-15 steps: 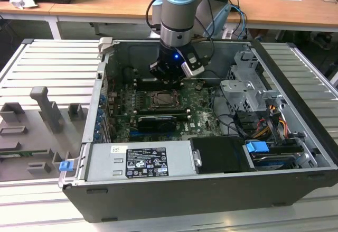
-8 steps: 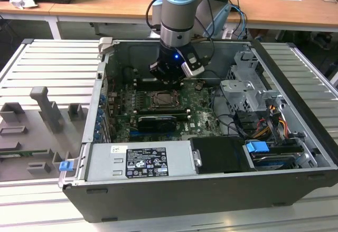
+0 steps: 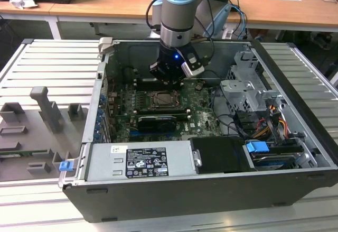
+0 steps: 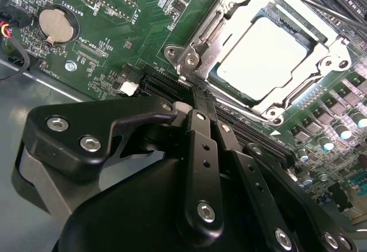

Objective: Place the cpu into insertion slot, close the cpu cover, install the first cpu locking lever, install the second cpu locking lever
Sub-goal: 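Install the first cpu locking lever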

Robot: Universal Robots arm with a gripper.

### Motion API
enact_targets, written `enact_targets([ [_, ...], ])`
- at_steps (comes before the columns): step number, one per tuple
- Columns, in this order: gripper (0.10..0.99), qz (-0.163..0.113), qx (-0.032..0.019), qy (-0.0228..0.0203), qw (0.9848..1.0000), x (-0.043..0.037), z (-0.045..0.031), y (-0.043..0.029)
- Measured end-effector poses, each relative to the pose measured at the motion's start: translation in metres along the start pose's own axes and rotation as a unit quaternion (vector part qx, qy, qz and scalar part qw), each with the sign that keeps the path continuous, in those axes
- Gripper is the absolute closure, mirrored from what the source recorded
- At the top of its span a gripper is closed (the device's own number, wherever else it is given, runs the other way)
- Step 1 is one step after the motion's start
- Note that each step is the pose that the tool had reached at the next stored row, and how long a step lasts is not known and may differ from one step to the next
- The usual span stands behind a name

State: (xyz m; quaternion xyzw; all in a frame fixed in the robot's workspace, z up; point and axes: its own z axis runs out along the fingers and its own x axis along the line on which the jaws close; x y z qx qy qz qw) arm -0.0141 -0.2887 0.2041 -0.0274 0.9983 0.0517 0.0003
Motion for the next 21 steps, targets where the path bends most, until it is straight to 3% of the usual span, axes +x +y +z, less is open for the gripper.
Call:
enact_targets([
  [7, 0.980, 0.000, 0.0000, 0.0000, 1.0000, 0.0000, -0.0017, 0.0002],
  [13, 0.980, 0.000, 0.0052, 0.0004, 1.0000, 0.0001, -0.0003, -0.0001],
  [21, 0.980, 0.000, 0.0062, 0.0003, 1.0000, 0.0000, 0.0018, -0.0001],
])
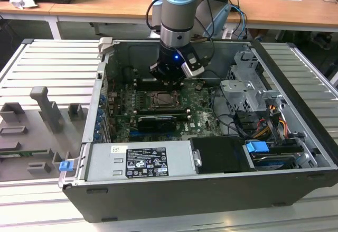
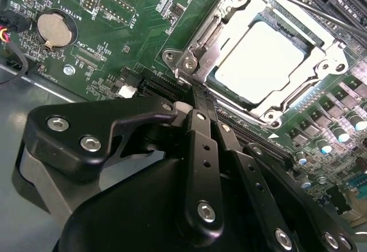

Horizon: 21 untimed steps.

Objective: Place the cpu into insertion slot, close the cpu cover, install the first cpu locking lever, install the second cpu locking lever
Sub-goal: 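Install the first cpu locking lever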

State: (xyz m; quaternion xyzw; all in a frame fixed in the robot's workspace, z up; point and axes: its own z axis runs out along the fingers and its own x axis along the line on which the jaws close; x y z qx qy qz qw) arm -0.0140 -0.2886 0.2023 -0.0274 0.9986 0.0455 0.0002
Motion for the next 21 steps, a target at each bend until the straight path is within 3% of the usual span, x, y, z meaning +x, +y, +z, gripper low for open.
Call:
enact_targets([
  [7, 0.980, 0.000, 0.0006, 0.0002, 1.0000, 0.0001, 0.0006, -0.0002],
  [12, 0.980, 0.000, 0.0005, 0.0001, 1.0000, 0.0000, -0.0075, 0.0006],
  [21, 0.980, 0.000, 0.0005, 0.0001, 1.0000, 0.0004, -0.0080, -0.0051],
])
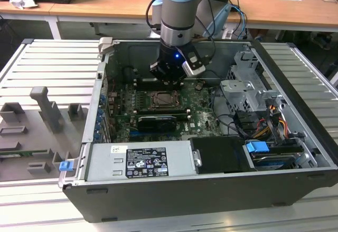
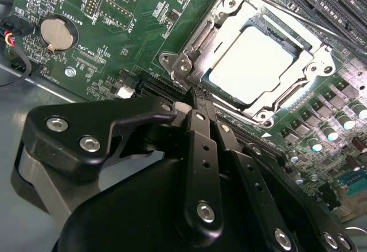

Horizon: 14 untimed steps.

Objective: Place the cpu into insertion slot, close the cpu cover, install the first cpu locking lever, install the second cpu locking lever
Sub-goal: 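Install the first cpu locking lever, then install the second cpu locking lever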

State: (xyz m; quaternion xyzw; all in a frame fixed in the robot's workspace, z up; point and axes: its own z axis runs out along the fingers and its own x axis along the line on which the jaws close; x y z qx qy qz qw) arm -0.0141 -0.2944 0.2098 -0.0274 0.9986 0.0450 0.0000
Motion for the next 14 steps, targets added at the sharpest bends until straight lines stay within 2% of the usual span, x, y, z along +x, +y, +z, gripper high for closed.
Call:
enact_targets([
  [14, 0.980, 0.000, 0.0000, 0.0000, 1.0000, 0.0002, -0.0004, -0.0044],
])
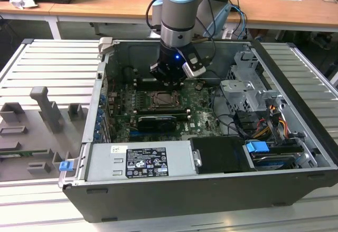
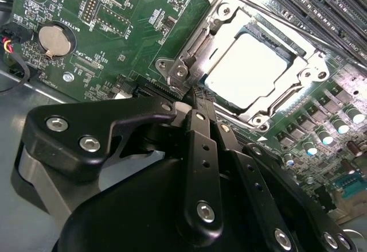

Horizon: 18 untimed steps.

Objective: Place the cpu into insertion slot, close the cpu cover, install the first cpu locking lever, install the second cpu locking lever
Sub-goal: 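Install the second cpu locking lever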

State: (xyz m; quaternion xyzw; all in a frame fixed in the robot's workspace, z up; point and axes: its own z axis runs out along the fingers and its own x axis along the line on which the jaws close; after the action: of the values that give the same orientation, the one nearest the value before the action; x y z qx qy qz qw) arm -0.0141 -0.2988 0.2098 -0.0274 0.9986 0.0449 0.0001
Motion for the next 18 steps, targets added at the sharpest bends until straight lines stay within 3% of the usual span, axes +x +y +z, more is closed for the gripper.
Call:
enact_targets([
  [5, 0.980, 0.000, 0.0002, 0.0001, 1.0000, 0.0001, -0.0006, -0.0009],
  [10, 0.980, 0.000, 0.0001, 0.0001, 1.0000, 0.0000, -0.0064, -0.0003],
  [14, 0.980, 0.000, 0.0005, 0.0001, 1.0000, 0.0000, -0.0191, 0.0008],
  [15, 0.980, 0.000, 0.0011, 0.0001, 1.0000, -0.0001, -0.0341, 0.0022],
  [18, 0.980, 0.000, 0.0012, 0.0001, 1.0000, 0.0001, -0.0362, -0.0009],
])
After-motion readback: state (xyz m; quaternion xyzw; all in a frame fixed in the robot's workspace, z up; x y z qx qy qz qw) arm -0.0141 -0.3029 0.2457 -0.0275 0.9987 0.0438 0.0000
